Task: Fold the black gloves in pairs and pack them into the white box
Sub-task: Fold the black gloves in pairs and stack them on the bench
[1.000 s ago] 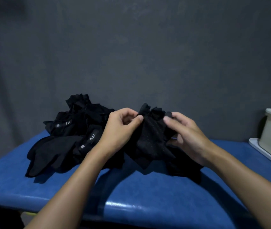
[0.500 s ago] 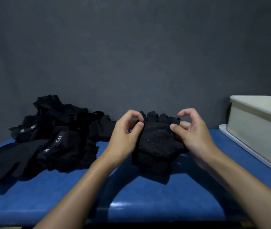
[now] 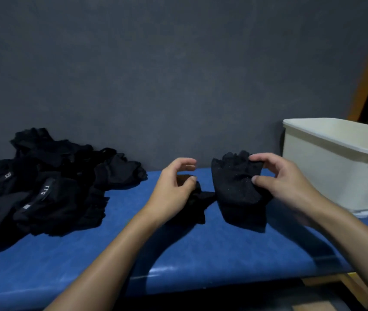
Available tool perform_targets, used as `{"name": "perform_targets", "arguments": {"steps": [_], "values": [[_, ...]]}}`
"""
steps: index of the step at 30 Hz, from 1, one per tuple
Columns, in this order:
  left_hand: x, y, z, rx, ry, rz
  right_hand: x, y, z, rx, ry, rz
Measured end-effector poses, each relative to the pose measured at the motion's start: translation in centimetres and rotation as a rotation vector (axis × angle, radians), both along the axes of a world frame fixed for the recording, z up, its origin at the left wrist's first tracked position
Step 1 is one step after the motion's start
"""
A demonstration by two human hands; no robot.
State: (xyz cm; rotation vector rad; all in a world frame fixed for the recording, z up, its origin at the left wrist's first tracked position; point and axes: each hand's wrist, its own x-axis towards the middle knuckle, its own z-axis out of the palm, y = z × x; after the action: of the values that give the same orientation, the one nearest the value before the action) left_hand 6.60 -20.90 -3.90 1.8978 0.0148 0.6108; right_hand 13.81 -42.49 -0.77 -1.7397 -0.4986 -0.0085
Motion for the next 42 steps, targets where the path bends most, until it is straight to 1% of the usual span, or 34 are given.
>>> {"name": "perform_targets", "arguments": {"steps": [1, 3, 6, 8, 9, 10, 11, 13, 14, 15, 16, 18, 20, 22, 24, 25, 27, 29, 30, 35, 37, 40, 42], "values": [[0.1, 0.4, -0.3, 0.147, 0.044, 0.024, 0.2, -0.4, -0.1, -0.013, 0.006, -0.004], [0.1, 1.0, -1.1, 0.420, 0.171, -0.010, 0.4, -0.8, -0.3, -0.013, 0.015, 0.002], [0.0, 1.3, -2.2, 0.647, 0.333, -0.051, 0.8, -0.7, -0.3, 0.084, 0.045, 0.078], [0.1, 1.6, -2.8, 0.792, 0.371, -0.022, 1.2, -0.6, -0.5, 0.152, 0.108, 0.132], [0.2, 1.8, -3.0, 0.832, 0.375, -0.007, 1.5, -0.5, -0.7, 0.148, 0.137, 0.136], [0.2, 2.0, -3.0, 0.840, 0.378, 0.003, 1.7, -0.4, -1.1, 0.110, 0.155, 0.124], [0.2, 2.2, -3.1, 0.834, 0.373, 0.008, 2.1, -0.4, -1.6, 0.018, 0.143, 0.089], [0.2, 2.3, -3.0, 0.827, 0.320, 0.022, 2.8, -0.7, -2.6, -0.266, 0.035, -0.014], [0.3, 2.2, -2.9, 0.831, 0.279, 0.030, 3.0, -0.9, -2.9, -0.358, -0.013, -0.046], [0.3, 2.0, -2.7, 0.833, 0.238, 0.039, 3.1, -1.2, -3.1, -0.380, -0.037, -0.066], [0.3, 1.8, -2.5, 0.830, 0.194, 0.046, 3.2, -1.5, -3.1, -0.354, -0.051, -0.064], [0.5, 1.1, -2.1, 0.808, 0.117, 0.033, 3.3, -2.1, -3.5, -0.308, -0.077, 0.009], [0.9, 0.2, -1.9, 0.809, 0.077, -0.013, 3.3, -2.3, -4.0, -0.328, -0.072, 0.113], [1.4, -0.7, -2.0, 0.859, 0.087, -0.053, 3.3, -2.1, -4.7, -0.350, -0.066, 0.186], [2.0, -1.4, -2.3, 0.953, 0.135, -0.066, 3.3, -1.8, -5.3, -0.406, -0.068, 0.236], [2.2, -1.6, -2.5, 1.003, 0.164, -0.068, 3.3, -1.7, -5.5, -0.467, -0.074, 0.255], [2.4, -1.7, -2.8, 1.068, 0.220, -0.072, 3.4, -1.7, -5.8, -0.669, -0.136, 0.250], [2.5, -1.5, -3.1, 1.082, 0.279, -0.083, 3.5, -2.0, -6.0, -0.855, -0.223, 0.194], [2.5, -1.3, -3.1, 1.081, 0.295, -0.086, 3.6, -2.2, -6.0, -0.899, -0.244, 0.163], [2.6, -1.1, -2.9, 1.127, 0.339, -0.083, 4.3, -2.6, -6.0, -0.941, -0.241, 0.150], [2.8, -1.0, -2.7, 1.156, 0.308, -0.077, 4.2, -2.7, -6.0, -0.894, -0.248, 0.167], [3.3, -0.9, -2.6, 1.115, 0.243, -0.108, 4.1, -2.8, -5.7, -0.782, -0.253, 0.161], [3.5, -1.0, -2.6, 1.095, 0.240, -0.134, 4.1, -3.0, -5.8, -0.824, -0.237, 0.174]]}}
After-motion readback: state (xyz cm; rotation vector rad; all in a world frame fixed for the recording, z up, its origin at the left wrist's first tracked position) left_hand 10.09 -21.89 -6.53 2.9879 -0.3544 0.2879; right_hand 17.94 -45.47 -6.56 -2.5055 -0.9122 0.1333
